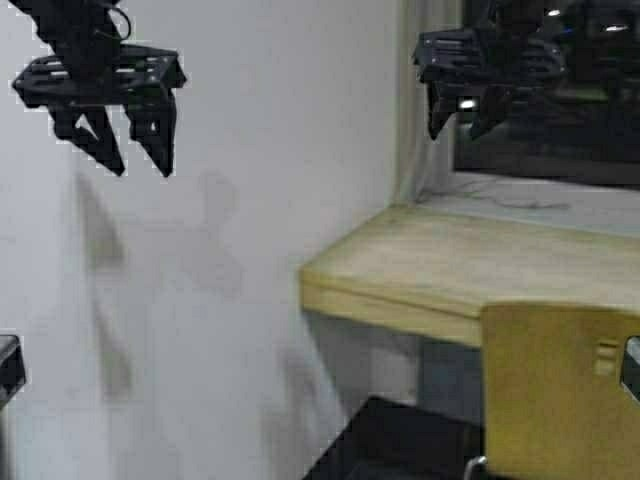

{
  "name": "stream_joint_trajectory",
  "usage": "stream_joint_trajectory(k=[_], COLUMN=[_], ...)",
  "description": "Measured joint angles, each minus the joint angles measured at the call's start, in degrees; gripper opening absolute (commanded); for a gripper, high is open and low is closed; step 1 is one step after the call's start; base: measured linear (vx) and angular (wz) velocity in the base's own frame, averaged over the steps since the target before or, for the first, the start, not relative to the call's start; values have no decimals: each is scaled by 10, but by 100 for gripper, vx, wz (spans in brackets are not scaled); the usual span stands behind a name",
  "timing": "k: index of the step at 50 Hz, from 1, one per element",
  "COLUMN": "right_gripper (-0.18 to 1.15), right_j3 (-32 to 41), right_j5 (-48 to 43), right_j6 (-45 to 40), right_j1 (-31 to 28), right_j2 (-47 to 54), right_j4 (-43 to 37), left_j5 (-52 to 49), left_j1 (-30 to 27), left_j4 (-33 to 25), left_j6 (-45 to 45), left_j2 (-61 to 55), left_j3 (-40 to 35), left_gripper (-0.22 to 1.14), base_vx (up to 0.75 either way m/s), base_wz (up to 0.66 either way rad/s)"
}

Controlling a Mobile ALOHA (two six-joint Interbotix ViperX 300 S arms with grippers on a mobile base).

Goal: Push the chairs under the table

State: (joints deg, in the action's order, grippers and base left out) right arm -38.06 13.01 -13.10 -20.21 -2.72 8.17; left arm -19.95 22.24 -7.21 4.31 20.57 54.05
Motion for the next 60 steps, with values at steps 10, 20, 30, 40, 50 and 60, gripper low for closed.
stream_joint_trajectory(k=[10,20,30,40,50,60], right_gripper=[85,85,85,85,85,85], right_j3=[1,2,2,2,3,11], right_j5=[-2,-3,-4,-2,-3,-3], right_j6=[-3,-4,-1,0,1,-1], right_j1=[-2,3,8,12,18,30], right_j2=[18,18,19,23,23,21], right_j4=[3,3,3,7,8,8], left_j5=[2,4,4,4,5,6], left_j1=[-3,-4,-7,-11,-11,-11], left_j4=[0,1,1,1,0,0], left_j6=[0,0,0,-2,-2,-2], left_j2=[0,-11,-17,-13,-13,-27], left_j3=[-3,-3,-4,-8,-8,-9], left_gripper=[89,89,89,89,89,89], base_vx=[-34,-32,-37,-37,-38,-43], base_wz=[31,31,29,11,-8,-7])
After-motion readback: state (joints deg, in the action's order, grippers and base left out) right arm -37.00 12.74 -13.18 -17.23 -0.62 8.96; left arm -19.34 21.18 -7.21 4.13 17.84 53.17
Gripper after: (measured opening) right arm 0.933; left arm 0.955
